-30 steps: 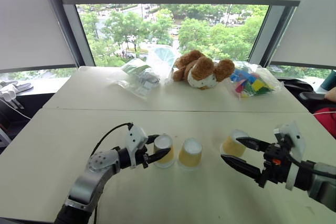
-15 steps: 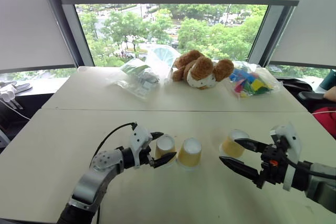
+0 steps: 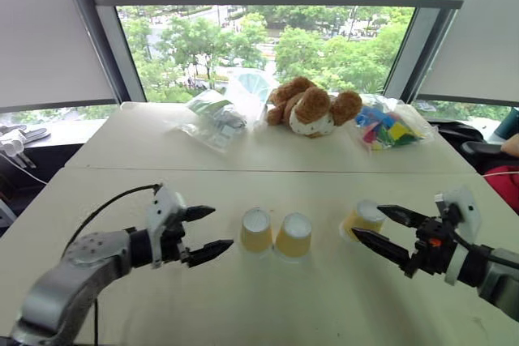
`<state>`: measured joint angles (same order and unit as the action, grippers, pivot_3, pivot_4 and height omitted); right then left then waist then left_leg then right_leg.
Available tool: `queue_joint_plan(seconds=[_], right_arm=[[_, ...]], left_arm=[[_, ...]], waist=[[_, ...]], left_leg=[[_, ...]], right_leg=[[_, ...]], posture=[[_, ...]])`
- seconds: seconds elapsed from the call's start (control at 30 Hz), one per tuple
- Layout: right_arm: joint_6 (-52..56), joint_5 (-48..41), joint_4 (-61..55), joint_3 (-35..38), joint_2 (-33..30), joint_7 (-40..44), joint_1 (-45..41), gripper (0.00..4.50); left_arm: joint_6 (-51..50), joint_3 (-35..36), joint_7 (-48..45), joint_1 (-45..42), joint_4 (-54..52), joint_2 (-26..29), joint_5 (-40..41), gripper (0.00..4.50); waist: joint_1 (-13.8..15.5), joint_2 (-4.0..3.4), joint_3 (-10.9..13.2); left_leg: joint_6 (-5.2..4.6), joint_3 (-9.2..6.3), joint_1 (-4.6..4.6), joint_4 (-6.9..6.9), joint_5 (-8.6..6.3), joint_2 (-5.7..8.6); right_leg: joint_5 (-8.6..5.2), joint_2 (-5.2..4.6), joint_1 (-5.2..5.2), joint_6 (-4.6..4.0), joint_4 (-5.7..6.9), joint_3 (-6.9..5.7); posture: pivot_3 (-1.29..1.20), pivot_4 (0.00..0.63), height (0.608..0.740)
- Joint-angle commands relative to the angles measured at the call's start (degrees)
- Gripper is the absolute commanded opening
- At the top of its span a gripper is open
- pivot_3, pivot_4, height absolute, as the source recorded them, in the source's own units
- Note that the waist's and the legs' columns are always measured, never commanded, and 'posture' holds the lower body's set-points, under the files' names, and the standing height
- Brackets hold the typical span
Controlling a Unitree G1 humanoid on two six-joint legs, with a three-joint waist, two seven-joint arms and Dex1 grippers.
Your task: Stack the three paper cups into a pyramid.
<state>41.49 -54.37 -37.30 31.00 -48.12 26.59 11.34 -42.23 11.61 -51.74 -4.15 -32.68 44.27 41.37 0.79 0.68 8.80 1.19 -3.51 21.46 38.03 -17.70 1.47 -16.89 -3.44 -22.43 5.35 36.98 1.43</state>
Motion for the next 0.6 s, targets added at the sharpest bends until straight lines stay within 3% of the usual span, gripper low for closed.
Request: queue_joint_plan(seconds=[0.03,0.2,0.6], right_arm=[[-6.06,6.99,3.84,-0.34,2.24,0.90,-0.88,4.50],[-10.46,12.37,8.77,-3.24,5.98,2.65,-1.56,4.50],[-11.48,14.69,14.78,-8.78,10.60,5.52,-6.50,4.50]], left_arm=[[-4.21,1.75,-0.81,-0.98,-6.04,1.94,8.99,4.48],[-4.71,-0.53,0.48,-0.96,-10.78,3.28,10.75,4.48],[-1.25,-0.48,1.62,2.57,-11.37,3.62,8.63,4.48]], waist=[[0.06,-0.06,0.04],[-0.29,-0.27,0.15],[-0.22,-0.51,0.30]], left_leg=[[0.00,0.00,0.00,0.00,0.00,0.03],[0.00,0.02,-0.02,-0.03,0.00,0.02],[0.01,0.04,-0.03,-0.05,0.00,0.02]], right_leg=[[0.00,-0.04,0.01,0.00,-0.02,0.00],[0.00,-0.02,-0.01,0.00,-0.01,0.03],[0.00,-0.01,-0.02,-0.01,0.00,0.06]], posture=[[0.00,0.150,0.740],[0.00,0.150,0.740],[0.00,0.150,0.740]])
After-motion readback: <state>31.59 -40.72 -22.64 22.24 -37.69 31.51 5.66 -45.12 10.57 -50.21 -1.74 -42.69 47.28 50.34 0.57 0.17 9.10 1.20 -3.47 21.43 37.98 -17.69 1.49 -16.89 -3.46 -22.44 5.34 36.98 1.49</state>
